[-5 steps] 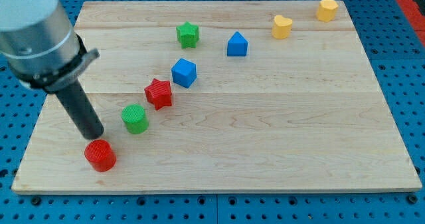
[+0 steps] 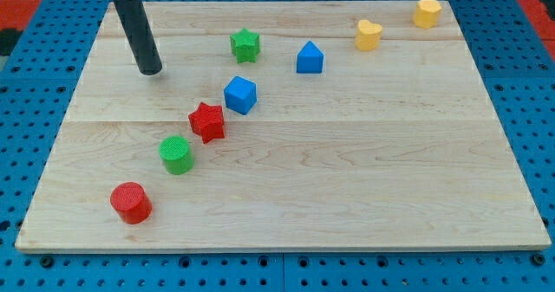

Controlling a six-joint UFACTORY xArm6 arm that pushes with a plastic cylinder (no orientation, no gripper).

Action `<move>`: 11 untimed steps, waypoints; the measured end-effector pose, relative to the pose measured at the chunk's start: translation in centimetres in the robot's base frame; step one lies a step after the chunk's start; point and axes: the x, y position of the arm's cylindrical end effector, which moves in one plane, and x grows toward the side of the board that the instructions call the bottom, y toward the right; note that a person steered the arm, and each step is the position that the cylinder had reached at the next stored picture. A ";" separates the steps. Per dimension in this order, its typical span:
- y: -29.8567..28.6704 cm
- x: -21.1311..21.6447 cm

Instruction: Adjust the green star to form a diagonal line of all blocks

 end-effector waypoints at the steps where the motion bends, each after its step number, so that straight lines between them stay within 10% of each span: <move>1: 0.0 -0.4; 6: 1.2 -0.7; 11: 17.4 -5.3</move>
